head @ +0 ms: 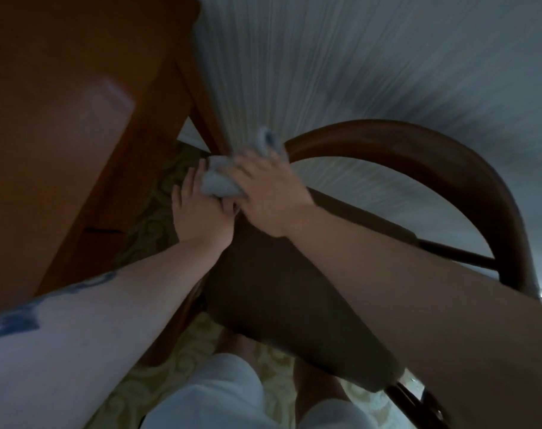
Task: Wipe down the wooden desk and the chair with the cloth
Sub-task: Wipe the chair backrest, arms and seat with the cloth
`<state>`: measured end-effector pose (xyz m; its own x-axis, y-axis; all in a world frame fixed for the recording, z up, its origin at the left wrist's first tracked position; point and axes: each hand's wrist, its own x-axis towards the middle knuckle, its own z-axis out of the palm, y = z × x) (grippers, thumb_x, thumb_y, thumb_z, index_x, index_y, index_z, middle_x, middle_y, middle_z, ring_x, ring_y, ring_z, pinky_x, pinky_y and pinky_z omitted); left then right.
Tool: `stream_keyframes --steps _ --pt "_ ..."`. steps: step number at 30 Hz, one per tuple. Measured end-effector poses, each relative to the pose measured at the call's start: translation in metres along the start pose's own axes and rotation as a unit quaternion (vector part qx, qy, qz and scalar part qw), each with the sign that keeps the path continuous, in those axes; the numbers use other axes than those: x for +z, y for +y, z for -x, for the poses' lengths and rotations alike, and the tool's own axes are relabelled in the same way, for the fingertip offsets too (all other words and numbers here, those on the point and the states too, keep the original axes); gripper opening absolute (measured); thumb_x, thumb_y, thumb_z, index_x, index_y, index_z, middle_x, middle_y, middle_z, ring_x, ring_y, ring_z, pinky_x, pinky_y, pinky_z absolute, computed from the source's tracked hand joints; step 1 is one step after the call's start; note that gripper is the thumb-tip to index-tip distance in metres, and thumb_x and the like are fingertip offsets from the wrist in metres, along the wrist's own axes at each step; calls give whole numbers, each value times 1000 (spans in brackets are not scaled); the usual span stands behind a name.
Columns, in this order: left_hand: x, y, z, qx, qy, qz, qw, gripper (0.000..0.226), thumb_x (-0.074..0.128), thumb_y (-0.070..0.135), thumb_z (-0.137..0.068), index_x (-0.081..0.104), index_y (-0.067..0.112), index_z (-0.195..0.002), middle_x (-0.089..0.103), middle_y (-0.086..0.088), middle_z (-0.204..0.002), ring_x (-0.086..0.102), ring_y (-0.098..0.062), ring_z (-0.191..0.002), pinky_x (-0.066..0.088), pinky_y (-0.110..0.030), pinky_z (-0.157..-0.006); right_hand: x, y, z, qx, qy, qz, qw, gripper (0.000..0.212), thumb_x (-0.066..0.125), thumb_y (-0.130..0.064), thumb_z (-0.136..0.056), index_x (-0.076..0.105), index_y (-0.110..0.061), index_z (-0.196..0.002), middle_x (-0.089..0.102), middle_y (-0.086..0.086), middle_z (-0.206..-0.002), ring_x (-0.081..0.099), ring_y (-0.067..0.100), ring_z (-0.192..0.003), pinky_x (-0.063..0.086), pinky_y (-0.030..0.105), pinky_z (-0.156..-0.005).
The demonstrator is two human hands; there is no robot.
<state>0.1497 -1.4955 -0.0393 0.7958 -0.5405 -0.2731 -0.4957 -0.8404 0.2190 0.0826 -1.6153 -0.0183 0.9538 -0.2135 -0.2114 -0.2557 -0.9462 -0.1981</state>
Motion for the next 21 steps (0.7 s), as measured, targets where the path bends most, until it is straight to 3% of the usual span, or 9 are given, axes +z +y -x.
stream_keyframes --steps 3,4,7,9,13,14,16,18,21 --pt "5 11 -4 -1 36 12 999 56 12 42 -101 38 22 -146 36 -2 -154 27 -22 -143 16 -44 -117 -18 32 -6 251 54 16 966 52 23 -49 -101 50 -20 -135 49 6 -139 30 26 -139 6 48 -118" --pt "8 14 -5 1 36 17 999 53 16 41 -101 45 21 -140 46 -4 -146 35 -23 -138 20 -44 -115 -27 24 -10 282 30 14 959 54 20 -50 -102 53 -20 -132 51 7 -136 32 27 -137 5 49 -118" --pt "13 25 -7 -28 31 1 999 30 38 30 -98 59 16 -114 61 -7 -119 47 -27 -121 29 -43 -107 -31 -17 -20 139 -51 3 989 45 22 -41 -103 51 -25 -132 52 4 -132 36 27 -132 8 49 -118" --pt "10 28 -8 -50 36 24 998 38 28 33 -97 60 15 -108 62 -6 -112 49 -26 -115 31 -44 -103 -35 -3 -18 96 -60 -5 994 41 25 -38 -104 54 -25 -129 53 2 -130 39 25 -130 15 44 -116" --pt "4 45 -15 2 61 54 997 47 17 36 -100 58 19 -118 61 -3 -115 51 -24 -111 34 -41 -95 -32 50 -7 321 34 29 946 45 22 -39 -104 56 -21 -128 54 4 -130 37 24 -131 8 44 -118" --pt "4 51 -18 23 57 50 997 41 24 35 -101 57 19 -119 60 -3 -117 50 -25 -112 34 -40 -94 -32 42 -10 332 27 35 942 45 22 -38 -104 56 -20 -128 54 5 -130 36 24 -132 5 45 -119" --pt "5 63 -22 39 38 48 997 26 47 29 -97 56 16 -117 60 -5 -118 49 -26 -114 32 -41 -97 -27 21 -17 255 7 29 967 43 24 -36 -103 56 -21 -128 54 5 -130 36 25 -133 5 47 -119" --pt "7 68 -22 32 40 52 997 24 50 26 -96 56 15 -117 60 -6 -118 50 -26 -115 29 -42 -102 -31 25 -13 187 -6 6 982 40 27 -38 -103 54 -24 -130 53 2 -131 37 24 -131 7 45 -119" --pt "5 76 -24 64 57 101 991 35 30 29 -103 56 17 -123 60 -5 -122 50 -24 -118 31 -42 -103 -40 87 11 345 51 14 937 41 25 -36 -104 51 -22 -133 50 6 -135 37 27 -132 13 47 -115"
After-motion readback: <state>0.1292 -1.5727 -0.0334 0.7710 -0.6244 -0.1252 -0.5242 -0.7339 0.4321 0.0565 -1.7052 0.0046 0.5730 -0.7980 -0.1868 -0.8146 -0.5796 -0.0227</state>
